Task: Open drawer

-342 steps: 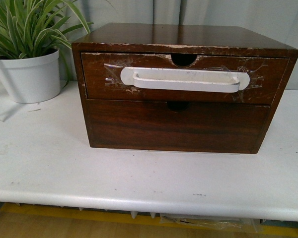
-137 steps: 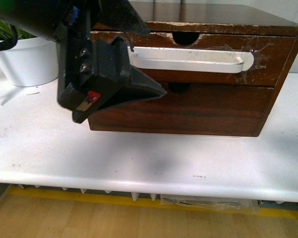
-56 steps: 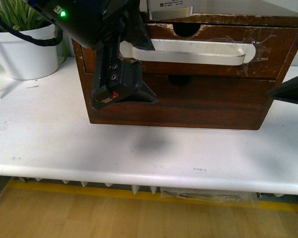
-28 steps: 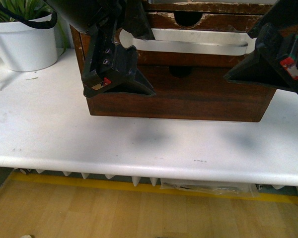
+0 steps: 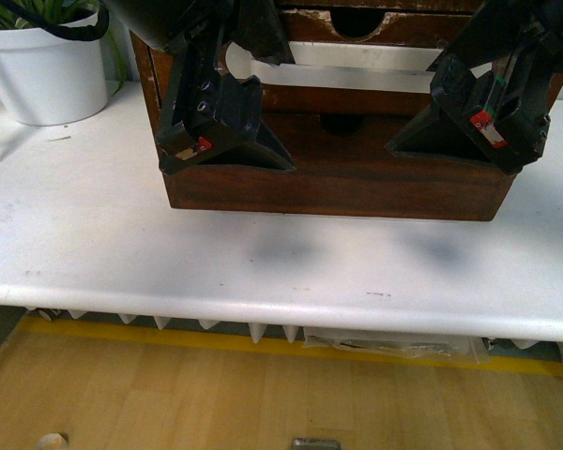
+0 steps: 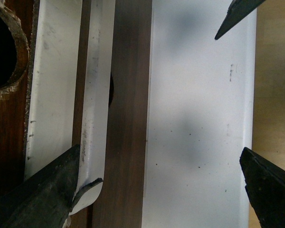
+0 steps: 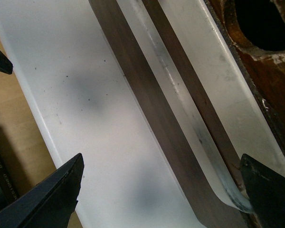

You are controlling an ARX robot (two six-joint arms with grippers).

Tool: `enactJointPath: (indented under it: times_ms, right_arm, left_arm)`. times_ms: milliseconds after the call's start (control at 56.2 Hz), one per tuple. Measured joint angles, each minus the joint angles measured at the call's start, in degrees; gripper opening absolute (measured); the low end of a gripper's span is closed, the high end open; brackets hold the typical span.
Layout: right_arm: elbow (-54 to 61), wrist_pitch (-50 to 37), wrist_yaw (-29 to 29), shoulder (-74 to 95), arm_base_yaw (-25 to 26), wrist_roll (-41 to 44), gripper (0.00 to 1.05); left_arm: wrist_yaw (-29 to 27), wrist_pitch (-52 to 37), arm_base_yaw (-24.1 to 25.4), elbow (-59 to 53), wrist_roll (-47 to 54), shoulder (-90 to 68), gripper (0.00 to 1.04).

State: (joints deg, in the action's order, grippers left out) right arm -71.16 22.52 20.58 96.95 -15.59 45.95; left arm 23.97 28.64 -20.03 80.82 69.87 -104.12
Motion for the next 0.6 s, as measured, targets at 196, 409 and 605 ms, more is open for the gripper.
enactJointPath:
  times_ms: [196,409,605]
  right_arm:
    - [-0.70,2.91,2.03,0.31,-0.04,1.62,0.96]
    - [1.20,5.90,4.48,-1.42,-0.28,4.28,0.96]
    - [4.79,6.49,4.98,-4.74,-1.18,4.85,0.96]
  left_arm:
    - [-0.02,3.87,-0.09,0.74,2.16,0.07,0.99]
    - [0.07,10.73,-0.61,0.00,5.51,2.60,0.99]
    - [0.76,11.26,-0.79,-3.72,6.91,5.92,0.99]
